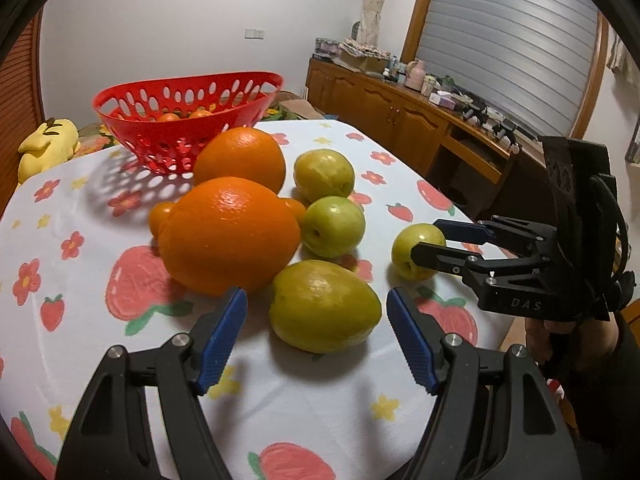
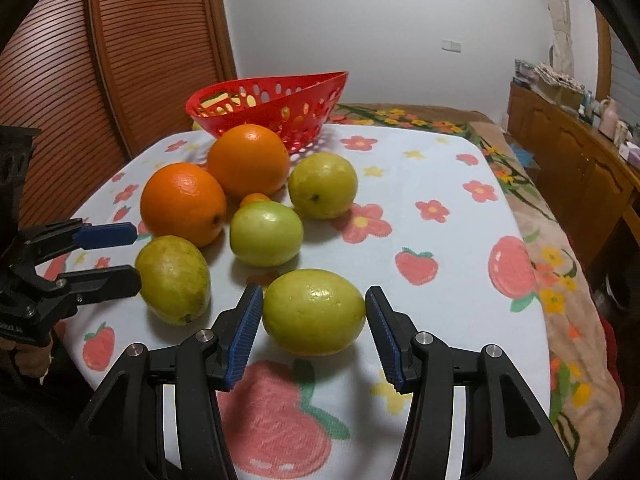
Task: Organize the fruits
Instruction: 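Grasp a large yellow-green fruit with the left tool while the right tool grasps a green lime, then lift both held fruits and carry them over the red basket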
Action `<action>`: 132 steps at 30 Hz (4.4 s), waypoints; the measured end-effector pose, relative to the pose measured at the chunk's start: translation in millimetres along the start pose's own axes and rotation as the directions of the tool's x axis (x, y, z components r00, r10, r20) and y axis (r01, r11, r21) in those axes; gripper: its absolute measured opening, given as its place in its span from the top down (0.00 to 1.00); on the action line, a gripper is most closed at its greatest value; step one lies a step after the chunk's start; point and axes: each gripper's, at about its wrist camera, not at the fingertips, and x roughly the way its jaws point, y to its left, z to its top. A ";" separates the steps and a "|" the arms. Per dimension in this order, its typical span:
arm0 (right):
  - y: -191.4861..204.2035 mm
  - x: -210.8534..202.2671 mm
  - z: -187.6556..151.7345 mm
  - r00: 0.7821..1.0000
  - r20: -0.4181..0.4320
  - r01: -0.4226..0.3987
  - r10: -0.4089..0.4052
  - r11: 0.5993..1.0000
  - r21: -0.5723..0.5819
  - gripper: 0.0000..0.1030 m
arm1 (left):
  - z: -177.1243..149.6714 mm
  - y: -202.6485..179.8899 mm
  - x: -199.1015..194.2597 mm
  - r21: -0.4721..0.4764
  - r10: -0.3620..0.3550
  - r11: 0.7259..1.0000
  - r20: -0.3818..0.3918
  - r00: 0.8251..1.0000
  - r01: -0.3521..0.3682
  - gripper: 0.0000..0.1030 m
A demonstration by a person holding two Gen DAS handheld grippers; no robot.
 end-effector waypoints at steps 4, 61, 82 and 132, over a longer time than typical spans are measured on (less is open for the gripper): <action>-2.3 1.6 -1.7 1.000 0.002 -0.006 0.006 1.000 0.013 0.47 | -0.6 -3.0 6.5 0.006 -0.008 1.000 -0.026 1.000 0.008 0.29; 8.5 -1.2 22.0 0.995 0.025 -0.096 0.097 0.995 -0.005 0.45 | 25.2 21.5 -41.7 -0.013 -0.020 1.000 0.088 0.996 0.021 0.34; 25.5 -18.7 82.0 0.987 0.119 -0.099 0.109 0.992 -0.080 0.45 | 60.2 60.3 -66.9 -0.041 0.065 0.997 0.198 0.978 -0.058 0.34; 39.4 131.7 197.2 0.988 -0.102 -0.141 0.115 0.944 -0.299 0.45 | 139.0 150.3 21.4 -0.066 0.128 0.991 0.134 0.983 -0.120 0.34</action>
